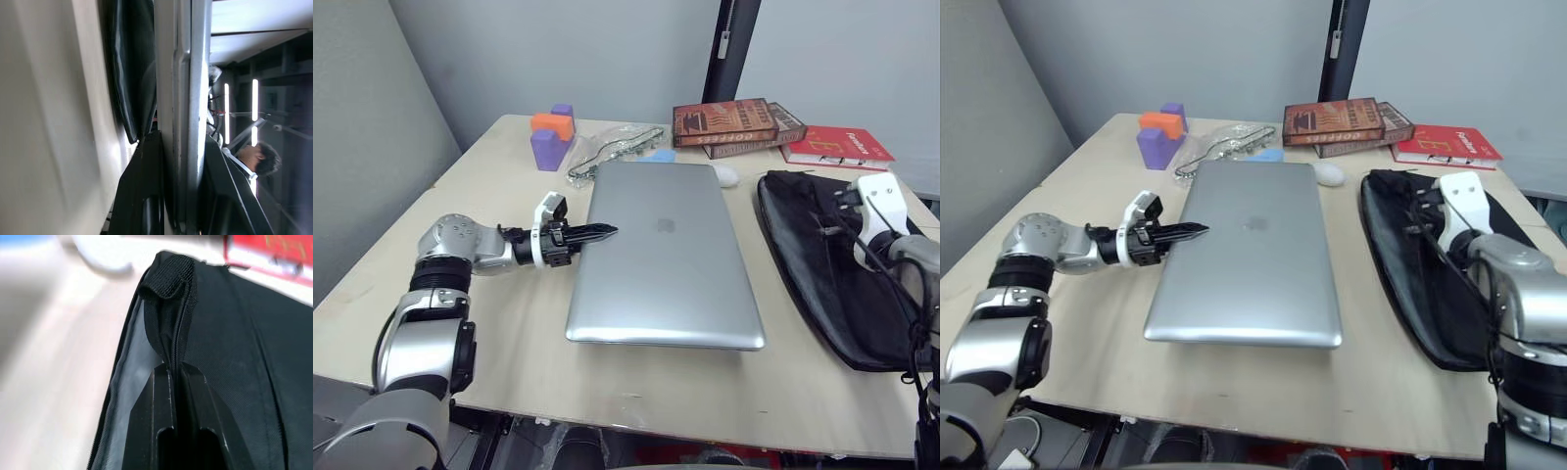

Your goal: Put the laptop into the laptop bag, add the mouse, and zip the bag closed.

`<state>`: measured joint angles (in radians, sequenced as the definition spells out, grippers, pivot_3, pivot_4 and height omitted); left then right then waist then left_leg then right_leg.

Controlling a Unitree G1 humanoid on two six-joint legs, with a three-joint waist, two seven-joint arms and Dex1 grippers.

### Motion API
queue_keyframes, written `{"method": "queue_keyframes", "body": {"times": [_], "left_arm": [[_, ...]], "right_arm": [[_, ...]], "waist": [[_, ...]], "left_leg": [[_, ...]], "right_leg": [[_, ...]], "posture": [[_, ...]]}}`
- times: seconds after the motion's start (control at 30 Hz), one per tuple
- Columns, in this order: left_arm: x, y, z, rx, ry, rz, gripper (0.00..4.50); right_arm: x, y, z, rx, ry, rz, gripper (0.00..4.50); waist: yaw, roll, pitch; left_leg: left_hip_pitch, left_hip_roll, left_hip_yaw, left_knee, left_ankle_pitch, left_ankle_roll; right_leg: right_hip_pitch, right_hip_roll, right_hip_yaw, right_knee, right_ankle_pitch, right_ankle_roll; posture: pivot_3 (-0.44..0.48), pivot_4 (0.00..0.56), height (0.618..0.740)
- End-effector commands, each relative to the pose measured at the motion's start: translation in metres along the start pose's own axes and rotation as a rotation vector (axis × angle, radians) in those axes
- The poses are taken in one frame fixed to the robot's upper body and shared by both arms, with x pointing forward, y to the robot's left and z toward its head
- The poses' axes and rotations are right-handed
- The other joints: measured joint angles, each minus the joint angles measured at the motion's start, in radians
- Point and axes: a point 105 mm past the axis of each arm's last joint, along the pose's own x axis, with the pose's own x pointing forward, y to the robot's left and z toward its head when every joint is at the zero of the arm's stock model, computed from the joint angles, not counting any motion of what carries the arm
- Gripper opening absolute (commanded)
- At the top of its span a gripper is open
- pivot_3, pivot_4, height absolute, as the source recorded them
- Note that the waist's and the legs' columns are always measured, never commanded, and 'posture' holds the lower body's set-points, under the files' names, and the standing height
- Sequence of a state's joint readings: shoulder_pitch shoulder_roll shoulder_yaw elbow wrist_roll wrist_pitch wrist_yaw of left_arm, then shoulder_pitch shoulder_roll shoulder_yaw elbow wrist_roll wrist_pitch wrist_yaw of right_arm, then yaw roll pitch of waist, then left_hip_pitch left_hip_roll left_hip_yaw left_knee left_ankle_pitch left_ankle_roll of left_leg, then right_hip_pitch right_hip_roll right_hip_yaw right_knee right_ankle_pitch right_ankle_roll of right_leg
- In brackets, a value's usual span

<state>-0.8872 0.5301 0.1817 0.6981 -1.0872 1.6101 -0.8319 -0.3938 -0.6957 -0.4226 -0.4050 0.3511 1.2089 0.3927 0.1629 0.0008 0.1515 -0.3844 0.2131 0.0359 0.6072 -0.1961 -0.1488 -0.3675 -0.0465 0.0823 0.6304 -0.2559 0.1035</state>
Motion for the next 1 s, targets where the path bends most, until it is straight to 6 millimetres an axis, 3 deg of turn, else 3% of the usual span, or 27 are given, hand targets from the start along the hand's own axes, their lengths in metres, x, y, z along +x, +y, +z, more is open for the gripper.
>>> {"method": "queue_keyframes", "body": {"times": [0.03,0.2,0.53,0.8,1.0], "left_arm": [[0.009,-0.026,0.001,0.066,0.013,-0.144,0.27],[0.027,-0.021,-0.006,0.036,0.051,-0.172,0.27],[0.075,0.005,-0.015,0.009,0.066,-0.06,0.27],[0.095,0.007,-0.003,0.004,-0.027,-0.077,0.27],[0.11,0.011,-0.009,0.017,-0.005,-0.047,0.27]], "right_arm": [[-0.015,-0.008,0.025,0.02,-0.074,-0.009,0.03],[-0.02,-0.018,0.033,0.048,-0.085,-0.041,0.03],[-0.018,0.001,0.023,0.039,-0.064,-0.011,0.03],[-0.018,0.014,0.016,0.097,-0.06,0.012,0.03],[-0.016,0.037,0.01,0.157,-0.038,0.085,0.03]], "waist": [[0.0,0.0,0.0],[0.004,0.0,0.0],[0.008,0.002,-0.001],[0.003,0.004,-0.002],[0.002,0.007,-0.003]], "left_leg": [[0.0,0.0,0.0,0.0,0.0,0.0],[0.0,0.0,0.0,0.0,0.0,0.0],[0.0,0.0,0.0,0.0,0.0,0.001],[0.0,0.0,0.0,0.001,0.001,0.001],[0.0,0.0,0.0,0.0,0.001,0.001]], "right_leg": [[0.0,0.0,0.0,0.0,0.0,0.0],[0.0,0.0,0.0,0.0,0.0,0.0],[0.0,0.0,0.001,-0.001,0.0,0.0],[0.0,0.0,0.001,-0.001,0.0,0.0],[0.0,0.0,0.001,-0.001,0.0,0.0]], "posture": [[0.0,0.15,0.74],[0.0,0.15,0.74],[0.0,0.15,0.74],[0.0,0.15,0.74],[0.0,0.15,0.74]]}}
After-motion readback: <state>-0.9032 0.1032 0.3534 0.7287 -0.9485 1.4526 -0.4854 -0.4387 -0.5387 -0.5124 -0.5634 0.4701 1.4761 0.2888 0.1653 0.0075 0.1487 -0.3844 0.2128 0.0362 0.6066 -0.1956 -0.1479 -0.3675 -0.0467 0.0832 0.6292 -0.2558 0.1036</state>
